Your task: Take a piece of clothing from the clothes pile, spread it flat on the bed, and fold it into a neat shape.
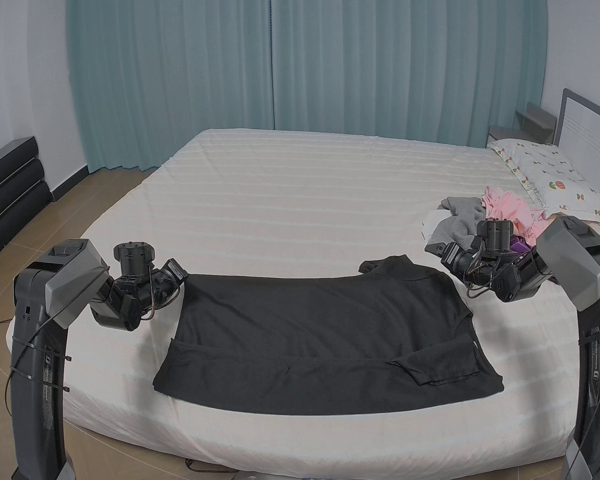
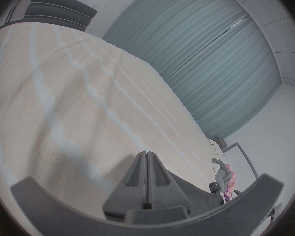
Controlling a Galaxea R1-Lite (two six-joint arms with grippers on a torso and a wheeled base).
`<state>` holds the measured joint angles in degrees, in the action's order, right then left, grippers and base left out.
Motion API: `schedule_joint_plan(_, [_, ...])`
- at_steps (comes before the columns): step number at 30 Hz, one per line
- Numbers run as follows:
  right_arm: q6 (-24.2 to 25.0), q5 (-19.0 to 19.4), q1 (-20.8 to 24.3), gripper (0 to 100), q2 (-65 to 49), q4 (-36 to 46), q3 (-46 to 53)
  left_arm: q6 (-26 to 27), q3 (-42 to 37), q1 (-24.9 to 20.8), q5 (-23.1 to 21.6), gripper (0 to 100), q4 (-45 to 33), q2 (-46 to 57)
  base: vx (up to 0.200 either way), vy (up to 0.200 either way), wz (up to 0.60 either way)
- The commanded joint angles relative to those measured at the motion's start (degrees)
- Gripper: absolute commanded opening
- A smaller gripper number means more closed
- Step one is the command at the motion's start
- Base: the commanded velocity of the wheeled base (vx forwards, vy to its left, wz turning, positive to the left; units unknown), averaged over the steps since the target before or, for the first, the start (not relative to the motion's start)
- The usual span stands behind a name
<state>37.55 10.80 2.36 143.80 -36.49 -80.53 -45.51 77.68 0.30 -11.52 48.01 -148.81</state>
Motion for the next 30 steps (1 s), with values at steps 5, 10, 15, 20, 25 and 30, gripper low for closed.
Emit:
schedule_joint_plan(5, [0.2, -0.1, -1.0, 100, 3.6, 4.2, -6.1, -0.1, -0.2, 0.0, 0.0, 0, 0.0, 0.1, 0.0, 0.0, 0.0])
schedule_joint_plan(10, [0.0, 0.0, -0.9, 100, 4.1, 5.4, -6.9, -0.1, -0.2, 0.0, 0.0, 0, 0.0, 0.1, 0.0, 0.0, 0.0])
schedule_joint_plan(15, [0.2, 0.0, -0.5, 100, 6.5, 5.8, -8.8, -0.1, -0.2, 0.0, 0.0, 0, 0.0, 0.2, 0.0, 0.0, 0.0])
schedule_joint_plan(20, [2.4, 0.3, -0.3, 100, 6.8, 6.7, -10.6, -0.1, -0.2, 0.0, 0.0, 0, 0.0, 0.0, 0.0, 0.0, 0.0])
schedule_joint_plan(25, [4.2, 0.1, -0.7, 0, 6.8, 9.6, -12.5, -0.1, -0.2, 0.0, 0.0, 0, 0.0, 0.1, 0.0, 0.0, 0.0])
schedule_joint_plan(30, [4.3, 0.1, -1.1, 0, 6.5, 9.8, -12.1, 0.0, -0.5, 0.0, 0.0, 0, 0.1, 0.4, 0.0, 0.0, 0.0])
